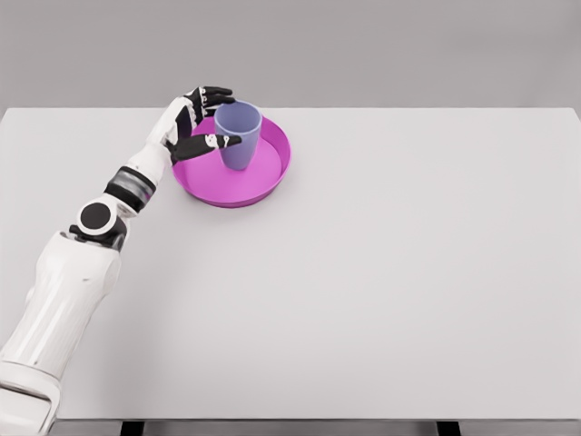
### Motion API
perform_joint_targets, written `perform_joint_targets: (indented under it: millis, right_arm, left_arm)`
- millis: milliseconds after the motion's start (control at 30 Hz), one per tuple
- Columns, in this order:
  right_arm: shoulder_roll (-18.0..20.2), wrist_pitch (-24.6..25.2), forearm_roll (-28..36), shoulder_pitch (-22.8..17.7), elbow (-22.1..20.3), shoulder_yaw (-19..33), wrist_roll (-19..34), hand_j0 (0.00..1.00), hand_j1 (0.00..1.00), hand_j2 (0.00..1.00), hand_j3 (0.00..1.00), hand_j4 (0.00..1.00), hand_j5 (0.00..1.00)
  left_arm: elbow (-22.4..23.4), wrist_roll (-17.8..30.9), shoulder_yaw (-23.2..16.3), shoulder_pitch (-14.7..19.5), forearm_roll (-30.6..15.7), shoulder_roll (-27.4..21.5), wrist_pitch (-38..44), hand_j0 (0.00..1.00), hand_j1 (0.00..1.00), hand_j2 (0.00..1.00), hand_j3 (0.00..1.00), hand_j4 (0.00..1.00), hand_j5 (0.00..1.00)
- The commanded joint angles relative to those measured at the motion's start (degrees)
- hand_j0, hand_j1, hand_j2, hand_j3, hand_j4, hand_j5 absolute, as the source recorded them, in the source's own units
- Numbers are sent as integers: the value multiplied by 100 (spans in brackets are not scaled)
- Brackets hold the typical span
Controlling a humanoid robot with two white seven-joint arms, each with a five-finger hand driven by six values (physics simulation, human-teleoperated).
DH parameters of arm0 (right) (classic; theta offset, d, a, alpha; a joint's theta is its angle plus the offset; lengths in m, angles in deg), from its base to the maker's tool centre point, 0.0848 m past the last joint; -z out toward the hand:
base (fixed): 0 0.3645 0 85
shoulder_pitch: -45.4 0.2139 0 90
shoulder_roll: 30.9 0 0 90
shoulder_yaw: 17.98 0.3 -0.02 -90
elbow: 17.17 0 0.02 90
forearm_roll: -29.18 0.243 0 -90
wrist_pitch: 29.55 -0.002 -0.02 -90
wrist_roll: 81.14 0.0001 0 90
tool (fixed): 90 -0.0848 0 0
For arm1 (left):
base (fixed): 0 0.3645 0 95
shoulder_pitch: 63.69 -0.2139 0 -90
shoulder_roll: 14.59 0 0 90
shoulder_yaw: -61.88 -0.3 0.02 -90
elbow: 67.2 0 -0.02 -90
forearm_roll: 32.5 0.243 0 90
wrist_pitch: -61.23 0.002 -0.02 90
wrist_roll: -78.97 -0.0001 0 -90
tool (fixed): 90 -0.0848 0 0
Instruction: Flip the cup with left arm and place it on the plate
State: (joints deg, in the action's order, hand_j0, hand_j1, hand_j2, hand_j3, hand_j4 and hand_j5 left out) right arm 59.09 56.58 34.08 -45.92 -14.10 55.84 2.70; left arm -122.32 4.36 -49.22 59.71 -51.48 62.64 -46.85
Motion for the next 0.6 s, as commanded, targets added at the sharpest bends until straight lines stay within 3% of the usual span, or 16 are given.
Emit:
perform_joint_targets:
  millis: [0, 100, 567]
  right_arm:
    - [1, 0, 2, 0, 1, 1, 0, 100, 100, 100, 100, 100, 100]
    - [1, 0, 2, 0, 1, 1, 0, 100, 100, 100, 100, 100, 100]
    - [1, 0, 2, 0, 1, 1, 0, 100, 100, 100, 100, 100, 100]
  left_arm:
    - [-7, -1, -16, 0, -18, -15, 6, 84, 84, 84, 84, 84, 84]
    - [-7, -1, -17, 0, -18, -33, 6, 98, 98, 98, 98, 98, 98]
    - [-60, 17, -25, -17, -18, -191, -82, 100, 100, 100, 100, 100, 100]
